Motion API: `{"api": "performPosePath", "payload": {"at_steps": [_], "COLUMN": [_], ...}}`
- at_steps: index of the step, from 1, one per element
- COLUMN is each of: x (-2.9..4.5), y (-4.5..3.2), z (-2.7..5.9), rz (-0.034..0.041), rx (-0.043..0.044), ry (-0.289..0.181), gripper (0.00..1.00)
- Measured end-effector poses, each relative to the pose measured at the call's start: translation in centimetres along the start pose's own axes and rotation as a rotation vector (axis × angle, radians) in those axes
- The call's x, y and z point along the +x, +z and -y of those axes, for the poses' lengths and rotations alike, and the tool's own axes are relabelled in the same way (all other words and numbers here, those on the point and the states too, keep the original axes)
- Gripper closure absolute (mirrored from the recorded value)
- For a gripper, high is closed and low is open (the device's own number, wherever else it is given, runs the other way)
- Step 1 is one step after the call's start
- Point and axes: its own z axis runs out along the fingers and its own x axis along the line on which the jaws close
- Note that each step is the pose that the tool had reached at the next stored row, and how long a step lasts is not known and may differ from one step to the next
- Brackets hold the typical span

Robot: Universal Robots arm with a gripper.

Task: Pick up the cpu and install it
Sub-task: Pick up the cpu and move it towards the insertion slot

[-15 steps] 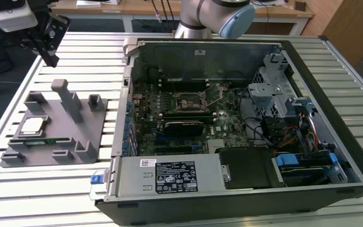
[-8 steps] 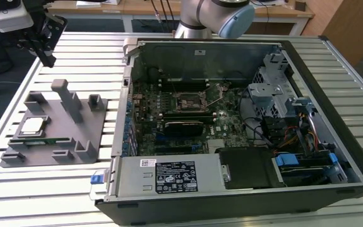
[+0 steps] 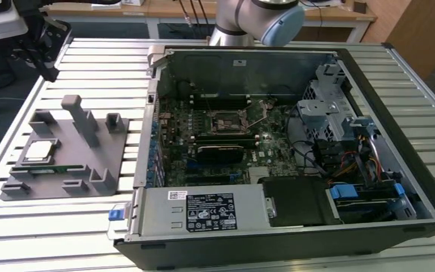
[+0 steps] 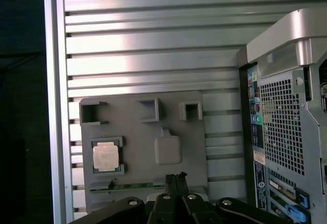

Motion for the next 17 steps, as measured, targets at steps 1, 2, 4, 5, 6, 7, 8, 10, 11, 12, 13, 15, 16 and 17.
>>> {"api": "performPosePath", "payload": {"at_steps": [1, 2, 4, 5, 6, 7, 8, 10, 11, 12, 13, 15, 16, 17], "x": [0.35, 0.74, 1.56, 2.05, 2.5, 2.95, 3.41, 4.3, 4.75, 5.2, 5.65, 6.59, 7.04, 7.49], "y": [0.07, 0.16, 0.39, 0.54, 0.7, 0.86, 0.99, 1.28, 1.42, 1.55, 1.66, 1.85, 1.91, 1.98], "z": [0.03, 0.06, 0.13, 0.16, 0.2, 0.24, 0.26, 0.33, 0.37, 0.4, 0.44, 0.52, 0.56, 0.59], "rz": [-0.0001, -0.0001, -0.0004, -0.0006, -0.0006, -0.0005, -0.0006, -0.0004, -0.0003, -0.0002, -0.0003, 0.0, -0.0002, -0.0003], "rx": [0.0, 0.0001, 0.0006, 0.001, 0.0014, 0.0024, 0.0035, 0.0056, 0.0065, 0.0075, 0.0081, 0.0081, 0.0082, 0.0082], "ry": [0.0, 0.0, 0.0, 0.0, 0.0, 0.0, 0.0, 0.0, 0.0, 0.0, 0.0, 0.0, 0.0, 0.0], "gripper": [0.89, 0.89, 0.89, 0.89, 0.89, 0.89, 0.89, 0.89, 0.89, 0.89, 0.89, 0.89, 0.84, 0.77]}}
